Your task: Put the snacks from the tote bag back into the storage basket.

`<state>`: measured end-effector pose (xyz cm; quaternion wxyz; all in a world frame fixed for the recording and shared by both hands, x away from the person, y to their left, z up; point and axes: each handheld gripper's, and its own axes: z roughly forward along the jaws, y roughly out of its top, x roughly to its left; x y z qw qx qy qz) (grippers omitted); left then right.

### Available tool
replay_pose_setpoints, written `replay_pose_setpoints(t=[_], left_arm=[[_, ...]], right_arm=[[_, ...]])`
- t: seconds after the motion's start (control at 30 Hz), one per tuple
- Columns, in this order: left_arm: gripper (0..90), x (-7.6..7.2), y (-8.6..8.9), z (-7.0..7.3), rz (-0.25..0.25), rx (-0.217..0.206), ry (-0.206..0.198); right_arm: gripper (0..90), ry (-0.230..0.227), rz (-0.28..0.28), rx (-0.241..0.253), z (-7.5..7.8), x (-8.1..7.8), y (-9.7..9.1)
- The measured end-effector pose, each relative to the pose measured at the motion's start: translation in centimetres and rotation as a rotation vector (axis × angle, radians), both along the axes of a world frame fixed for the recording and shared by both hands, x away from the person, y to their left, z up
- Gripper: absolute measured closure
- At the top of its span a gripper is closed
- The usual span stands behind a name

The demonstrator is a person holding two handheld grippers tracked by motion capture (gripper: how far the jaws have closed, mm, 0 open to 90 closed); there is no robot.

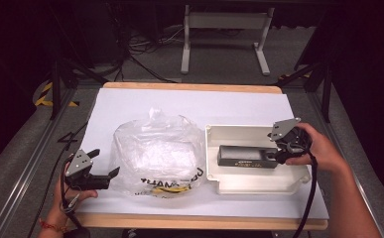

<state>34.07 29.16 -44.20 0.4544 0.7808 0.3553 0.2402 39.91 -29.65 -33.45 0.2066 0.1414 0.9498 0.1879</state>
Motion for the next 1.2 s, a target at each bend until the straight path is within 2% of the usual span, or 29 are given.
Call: replay_pose_setpoints(t=[0.03,0.23,0.3,0.37,0.47,0.5,0.53,0.6,0.63,0.67,0.73,0.87,1.07,1.1,1.2], left_arm=[[6.3,0.0,0.0,0.0,0.0,-0.001,0.0],[6.3,0.0,0.0,0.0,0.0,-0.001,0.003],[6.3,0.0,0.0,0.0,0.001,-0.001,0.003],[6.3,0.0,0.0,0.0,0.001,-0.002,0.002],[6.3,0.0,0.0,0.0,0.0,-0.001,0.002],[6.3,0.1,0.0,0.0,0.002,-0.006,0.0],[6.3,0.1,0.0,0.0,0.002,-0.006,0.0],[6.3,0.1,0.1,0.1,0.003,-0.014,0.001],[6.3,0.1,0.1,0.1,0.003,-0.013,0.0],[6.3,0.1,0.1,0.1,0.003,-0.012,0.0],[6.3,0.0,0.1,0.1,0.002,-0.014,0.0],[6.3,0.0,0.1,0.1,0.003,-0.015,0.0],[6.3,0.1,0.2,0.1,0.006,-0.015,0.002],[6.3,0.1,0.2,0.1,0.005,-0.015,0.003],[6.3,0.0,0.2,0.1,0.004,-0.018,-0.001]], right_arm=[[34.8,-0.014,-0.012,0.021,0.1,-0.2,-0.3],[32.4,-0.047,-0.075,0.077,0.2,-1.0,-1.3],[31.4,-0.048,-0.095,0.101,0.3,-1.3,-1.6],[30.2,-0.075,-0.122,0.121,0.2,-1.8,-1.8],[28.7,-0.095,-0.134,0.144,0.2,-2.2,-2.1],[24.5,-0.108,-0.161,0.166,0.2,-2.7,-2.3],[24.5,-0.108,-0.161,0.166,0.2,-2.7,-2.3],[21.3,-0.136,-0.199,0.179,0.2,-3.3,-2.6],[19.8,-0.14,-0.214,0.198,0.2,-3.5,-2.8],[16.3,-0.149,-0.253,0.227,0.3,-4.0,-3.2],[15.2,-0.159,-0.267,0.231,0.3,-4.2,-3.3],[12.0,-0.193,-0.34,0.279,0.1,-5.4,-4.3],[10.5,-0.218,-0.376,0.325,0.1,-6.8,-5.3],[10.5,-0.239,-0.387,0.325,-0.1,-7.1,-5.5],[9.8,-0.238,-0.4,0.342,-0.3,-7.6,-5.8]])
